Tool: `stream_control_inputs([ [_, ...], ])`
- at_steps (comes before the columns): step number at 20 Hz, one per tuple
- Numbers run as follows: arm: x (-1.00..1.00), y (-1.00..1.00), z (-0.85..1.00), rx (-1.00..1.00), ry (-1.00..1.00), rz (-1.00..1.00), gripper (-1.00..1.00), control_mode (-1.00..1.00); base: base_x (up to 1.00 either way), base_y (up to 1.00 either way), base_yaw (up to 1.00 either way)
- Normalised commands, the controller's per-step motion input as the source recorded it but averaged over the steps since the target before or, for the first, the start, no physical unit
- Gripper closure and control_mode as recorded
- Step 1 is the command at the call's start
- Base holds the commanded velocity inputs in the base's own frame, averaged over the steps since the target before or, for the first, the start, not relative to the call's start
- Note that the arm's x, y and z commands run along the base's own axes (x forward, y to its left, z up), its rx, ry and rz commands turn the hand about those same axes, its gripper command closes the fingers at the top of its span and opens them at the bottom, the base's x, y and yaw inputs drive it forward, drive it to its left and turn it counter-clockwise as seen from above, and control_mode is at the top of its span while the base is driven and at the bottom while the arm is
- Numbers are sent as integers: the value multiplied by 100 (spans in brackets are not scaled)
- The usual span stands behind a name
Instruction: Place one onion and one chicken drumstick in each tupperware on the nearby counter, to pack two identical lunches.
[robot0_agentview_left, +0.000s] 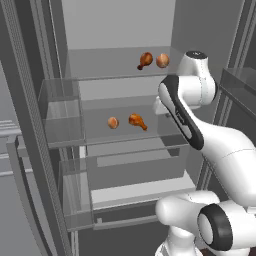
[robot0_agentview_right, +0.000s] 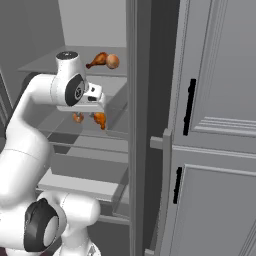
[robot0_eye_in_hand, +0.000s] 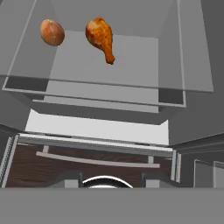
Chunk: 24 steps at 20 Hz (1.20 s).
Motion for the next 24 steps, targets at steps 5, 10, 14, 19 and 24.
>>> stream_control_inputs([
  [5,10,12,-52,0,-18,-1,-100,-100,0,0,0],
  [10,32,20,-62,1,-11,0,-100,-100,0,0,0],
  [14,44,11,-34,0,0,0,-100,-100,0,0,0],
  [19,79,0,-24,1,0,0,-100,-100,0,0,0],
  [24,96,0,-27,5,3,3,-100,-100,0,0,0],
])
